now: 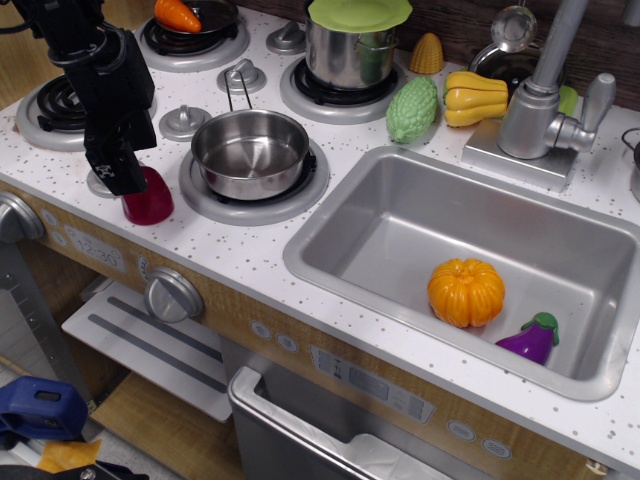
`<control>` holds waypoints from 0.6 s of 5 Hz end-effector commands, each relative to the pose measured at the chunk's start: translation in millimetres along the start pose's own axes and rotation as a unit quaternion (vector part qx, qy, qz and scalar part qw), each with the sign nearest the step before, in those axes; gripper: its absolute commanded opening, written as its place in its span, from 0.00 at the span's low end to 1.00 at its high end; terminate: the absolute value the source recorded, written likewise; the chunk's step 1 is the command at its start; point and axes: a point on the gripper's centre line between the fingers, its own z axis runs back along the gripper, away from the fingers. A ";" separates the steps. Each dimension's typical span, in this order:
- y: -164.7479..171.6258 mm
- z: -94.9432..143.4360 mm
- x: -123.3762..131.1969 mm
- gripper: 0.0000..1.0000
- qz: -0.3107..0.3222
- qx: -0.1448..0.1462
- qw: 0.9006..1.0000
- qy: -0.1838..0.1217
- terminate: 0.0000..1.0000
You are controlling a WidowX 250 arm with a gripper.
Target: Put sweet potato in pan which is on stove
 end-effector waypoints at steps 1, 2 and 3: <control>0.0 0.0 0.0 1.00 0.000 0.000 1.000 0.000 0.00; 3.9 -15.3 -13.6 1.00 0.006 -0.015 0.999 -0.036 0.00; 8.1 -25.0 -20.2 1.00 -0.002 -0.015 0.998 -0.053 0.00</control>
